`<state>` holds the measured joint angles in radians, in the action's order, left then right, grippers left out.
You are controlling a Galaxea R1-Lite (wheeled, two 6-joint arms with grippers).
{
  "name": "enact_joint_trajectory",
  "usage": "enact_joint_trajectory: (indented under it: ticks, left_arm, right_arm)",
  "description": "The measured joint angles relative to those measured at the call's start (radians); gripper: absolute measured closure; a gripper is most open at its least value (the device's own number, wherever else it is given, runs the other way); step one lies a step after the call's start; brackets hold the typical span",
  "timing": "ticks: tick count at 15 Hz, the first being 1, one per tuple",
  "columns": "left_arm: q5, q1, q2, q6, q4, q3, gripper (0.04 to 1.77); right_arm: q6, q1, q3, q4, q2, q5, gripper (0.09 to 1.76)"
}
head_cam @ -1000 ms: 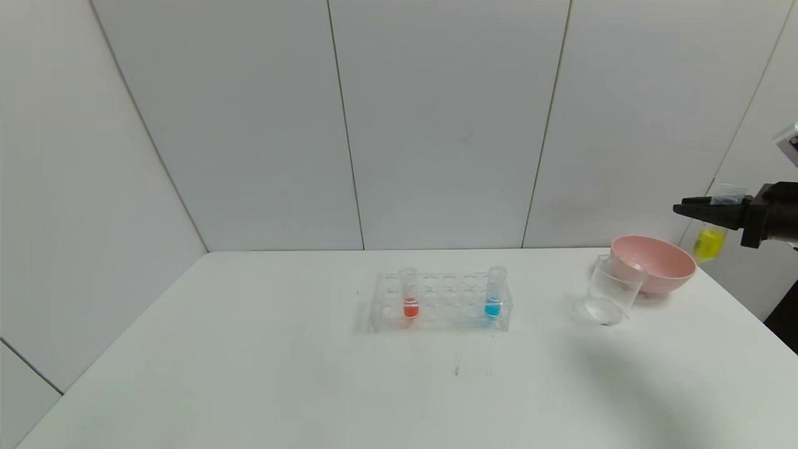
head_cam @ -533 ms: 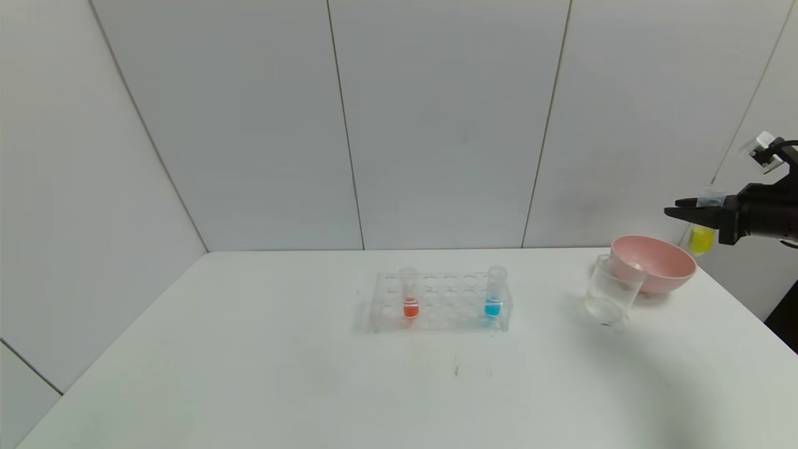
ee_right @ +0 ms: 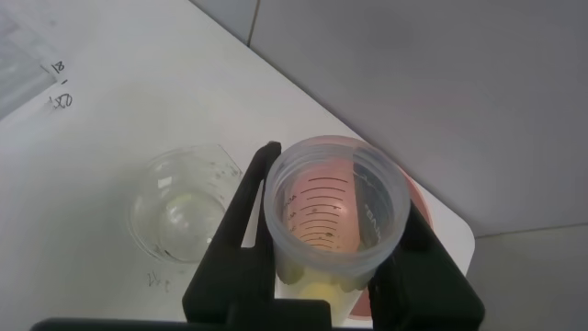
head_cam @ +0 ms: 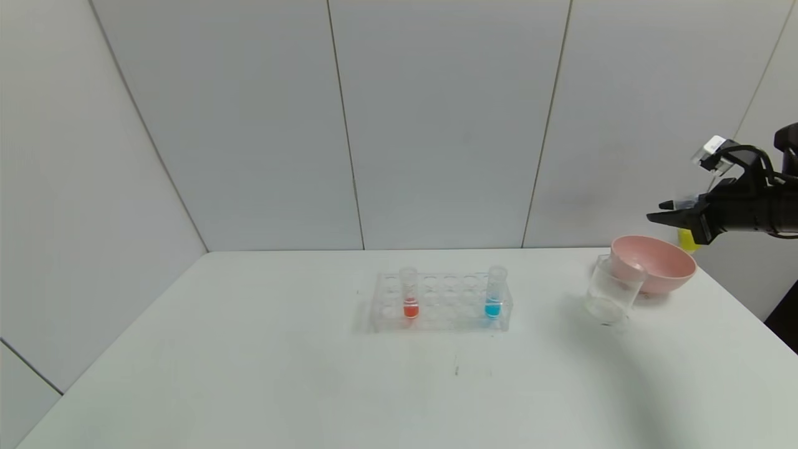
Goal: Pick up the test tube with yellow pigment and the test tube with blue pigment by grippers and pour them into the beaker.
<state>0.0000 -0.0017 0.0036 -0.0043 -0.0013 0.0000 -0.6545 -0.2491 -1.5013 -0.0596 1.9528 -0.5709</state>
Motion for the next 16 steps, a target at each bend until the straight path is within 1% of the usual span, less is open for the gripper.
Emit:
enact_joint_trajectory:
  ticks: [2,5,6,8,11,14,16]
  left_arm:
    - [0.000,0.000,0.000,0.000,0.000,0.000,0.05]
    - [0.000,0.000,0.000,0.000,0.000,0.000,0.05]
    - [0.000,0.000,0.000,0.000,0.000,0.000,0.05]
    - [0.000,0.000,0.000,0.000,0.000,0.000,0.05]
    - [0.000,0.000,0.000,0.000,0.000,0.000,0.05]
    - [0.000,0.000,0.000,0.000,0.000,0.000,0.05]
    - [0.000,0.000,0.000,0.000,0.000,0.000,0.05]
  right_arm:
    - [-0.046,0.016,-0.030,-0.059,0.000,0.039,1.24]
    - [-0.170,0.024,-0.054,-0.123,-0.004,0.142,1.24]
    - [-0.210,0.025,-0.059,-0.145,-0.006,0.158,1.24]
    - [-0.241,0.026,-0.077,-0.194,-0.009,0.164,1.24]
    - [-0.290,0.032,-0.136,-0.321,-0.008,0.174,1.24]
    - [-0.361,0.041,-0.222,-0.474,-0.001,0.251,1.24]
    - [-0.395,0.053,-0.272,-0.539,0.011,0.278,1.24]
